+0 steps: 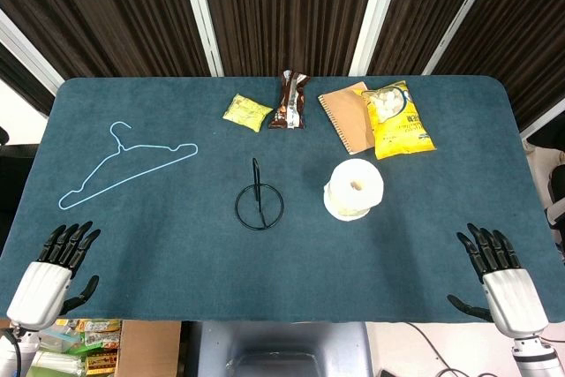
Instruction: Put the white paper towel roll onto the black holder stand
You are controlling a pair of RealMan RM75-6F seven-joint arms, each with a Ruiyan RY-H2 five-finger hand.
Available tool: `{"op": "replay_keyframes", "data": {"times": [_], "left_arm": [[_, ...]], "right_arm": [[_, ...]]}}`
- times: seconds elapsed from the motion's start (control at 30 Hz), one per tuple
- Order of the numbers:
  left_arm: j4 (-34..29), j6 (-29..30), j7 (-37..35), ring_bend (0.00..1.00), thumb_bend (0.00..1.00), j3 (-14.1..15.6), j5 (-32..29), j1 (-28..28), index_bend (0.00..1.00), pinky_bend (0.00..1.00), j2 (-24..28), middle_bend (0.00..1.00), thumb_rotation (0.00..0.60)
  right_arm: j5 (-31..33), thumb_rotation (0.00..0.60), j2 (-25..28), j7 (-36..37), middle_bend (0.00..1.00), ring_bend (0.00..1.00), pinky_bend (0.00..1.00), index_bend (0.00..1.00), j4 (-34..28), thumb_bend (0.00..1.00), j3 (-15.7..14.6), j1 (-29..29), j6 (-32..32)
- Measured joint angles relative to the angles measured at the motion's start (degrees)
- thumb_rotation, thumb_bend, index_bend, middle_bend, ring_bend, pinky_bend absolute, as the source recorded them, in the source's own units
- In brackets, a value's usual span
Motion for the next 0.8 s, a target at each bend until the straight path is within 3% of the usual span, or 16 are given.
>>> {"op": "replay_keyframes", "data": {"times": [0.27,0.4,0.6,0.8], "left_arm": [[0.12,0.26,-0.85,0.00,0.41,-0.07,0.10,-0.01,0.00,0.06,0.11,0.01,0.600],[0.25,0.35,-1.56,0.00,0.42,-0.26,0.00,-0.13,0.00,0.06,0.06,0.00,0.600],[1.10,1.21,-2.26,0.00,0.42,-0.05,0.81,0.02,0.00,0.06,-0.03,0.00,0.600],[1.27,1.44,-3.02,0.00,0.42,-0.23,0.31,0.17,0.00,0.07,0.17,0.00,0.600]], "right_arm": [[-1.88,0.600,-1.83,2.28,0.00,0.00,0.00,0.00,2.44,0.15,0.74,0.82,1.45],[-1.57,0.600,-2.64,4.45,0.00,0.00,0.00,0.00,2.98,0.15,2.21,3.51,-0.78],[2.29,0.600,-4.28,8.03,0.00,0.00,0.00,0.00,3.11,0.15,7.02,11.38,-8.96],[9.65,0.600,-5.29,7.20,0.00,0.00,0.00,0.00,2.60,0.15,11.26,18.78,-21.99]]}}
